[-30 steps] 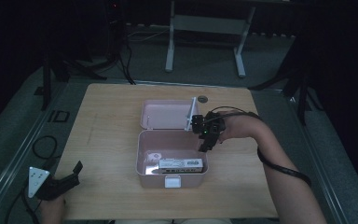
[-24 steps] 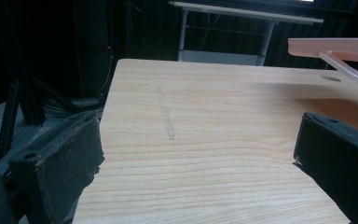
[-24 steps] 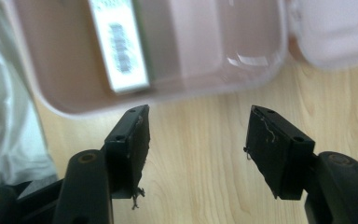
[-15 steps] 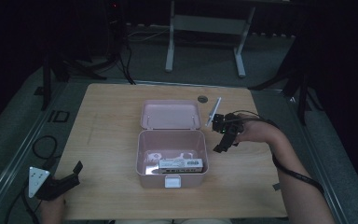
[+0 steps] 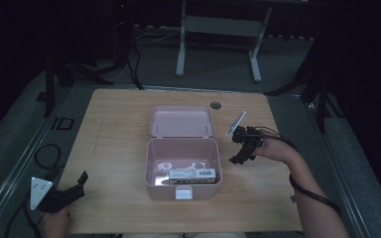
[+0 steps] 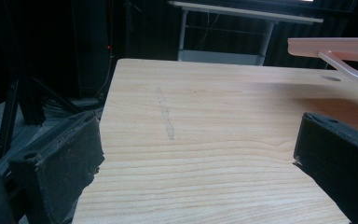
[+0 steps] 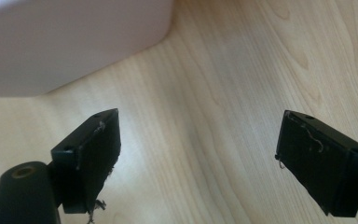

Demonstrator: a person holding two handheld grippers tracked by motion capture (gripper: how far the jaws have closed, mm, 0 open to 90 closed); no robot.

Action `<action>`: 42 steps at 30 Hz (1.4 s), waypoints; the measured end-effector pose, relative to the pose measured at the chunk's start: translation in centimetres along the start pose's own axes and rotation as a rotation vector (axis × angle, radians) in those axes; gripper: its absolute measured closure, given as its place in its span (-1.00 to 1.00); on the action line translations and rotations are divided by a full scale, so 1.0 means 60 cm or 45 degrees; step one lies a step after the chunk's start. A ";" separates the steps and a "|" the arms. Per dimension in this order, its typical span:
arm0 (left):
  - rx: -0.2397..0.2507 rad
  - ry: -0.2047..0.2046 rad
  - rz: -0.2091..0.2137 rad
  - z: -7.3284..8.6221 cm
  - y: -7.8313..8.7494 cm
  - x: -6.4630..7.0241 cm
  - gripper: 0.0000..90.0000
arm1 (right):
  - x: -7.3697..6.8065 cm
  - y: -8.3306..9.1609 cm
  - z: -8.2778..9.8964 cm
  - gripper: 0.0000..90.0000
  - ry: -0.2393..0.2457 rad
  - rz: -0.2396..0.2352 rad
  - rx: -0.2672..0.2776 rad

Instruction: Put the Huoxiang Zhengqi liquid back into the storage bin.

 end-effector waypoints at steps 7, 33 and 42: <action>0.000 0.000 0.001 0.000 0.000 0.000 -0.98 | -0.001 -0.037 0.033 -0.70 -0.064 0.083 0.055; 0.003 -0.001 -0.002 0.000 0.000 0.000 -0.98 | -0.012 -0.107 0.159 -0.69 -0.410 0.121 0.260; 0.003 0.001 -0.003 0.000 0.000 0.000 -0.98 | -0.012 -0.109 0.212 -0.70 -0.634 0.271 0.418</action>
Point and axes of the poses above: each handheld gripper's, and its own axes: y roughly backward along the jaws, z roughly out of its underside, x roughly to its right, the point moved 1 cm from there along -y, roughly forward along the jaws, and after that the axes turned 12 degrees about z, right-handed, at the moved point
